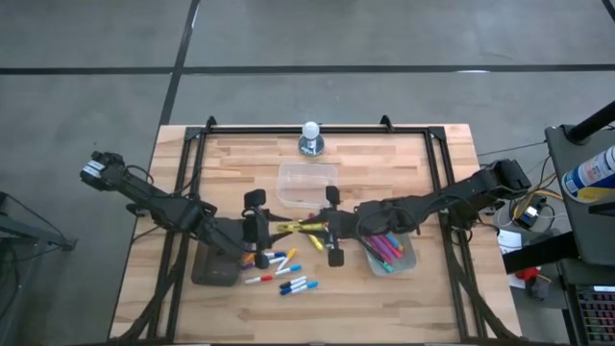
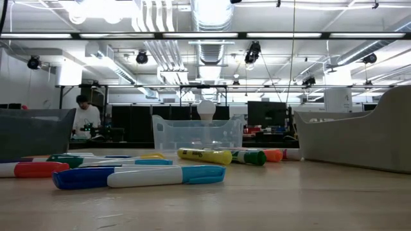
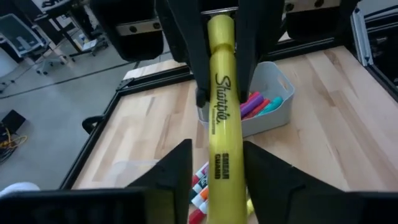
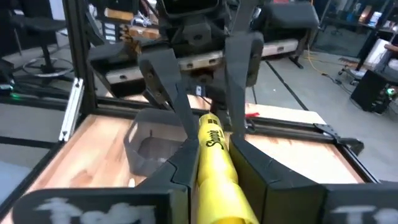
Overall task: Pick & Place Markers
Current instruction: Put the bottom yellow highlighter into the gray bin
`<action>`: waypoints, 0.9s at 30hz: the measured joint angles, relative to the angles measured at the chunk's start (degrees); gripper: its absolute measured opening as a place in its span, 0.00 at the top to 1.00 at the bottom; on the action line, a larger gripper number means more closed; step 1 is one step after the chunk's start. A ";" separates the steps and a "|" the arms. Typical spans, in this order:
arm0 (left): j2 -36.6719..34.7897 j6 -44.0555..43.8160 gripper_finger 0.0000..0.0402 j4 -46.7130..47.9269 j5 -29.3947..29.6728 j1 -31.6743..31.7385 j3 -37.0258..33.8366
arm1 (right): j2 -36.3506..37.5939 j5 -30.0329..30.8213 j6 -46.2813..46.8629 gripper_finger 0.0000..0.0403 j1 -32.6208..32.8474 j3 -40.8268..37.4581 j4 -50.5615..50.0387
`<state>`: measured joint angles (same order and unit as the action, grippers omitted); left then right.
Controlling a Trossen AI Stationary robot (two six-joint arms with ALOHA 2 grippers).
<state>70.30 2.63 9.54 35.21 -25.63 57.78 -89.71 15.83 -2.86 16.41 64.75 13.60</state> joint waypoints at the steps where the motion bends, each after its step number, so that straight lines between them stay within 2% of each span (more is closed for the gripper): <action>1: 0.00 0.01 0.64 0.02 0.31 0.02 0.02 | 0.00 1.27 0.24 0.84 0.06 0.00 -0.88; 5: -0.02 0.35 0.58 0.02 0.45 0.02 0.07 | -0.04 6.33 3.60 0.84 0.10 1.12 -7.92; 10: -0.02 -0.60 0.56 0.18 0.25 0.00 0.09 | 0.24 11.44 10.31 0.84 0.19 4.10 -19.32; 13: -0.02 -2.38 0.56 0.44 0.15 0.00 0.09 | 0.26 11.44 16.75 0.84 0.26 6.85 -30.85; 20: -0.02 -3.85 0.56 0.59 -0.82 0.00 0.09 | 0.28 11.48 38.04 0.84 0.87 12.73 -63.15; 27: -0.02 -4.67 0.56 1.00 -0.91 -0.05 0.07 | 0.28 8.21 55.11 0.84 3.59 13.88 -82.41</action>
<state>70.28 -2.04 10.54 34.30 -25.67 57.84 -89.43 24.04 52.25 20.00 78.63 -68.81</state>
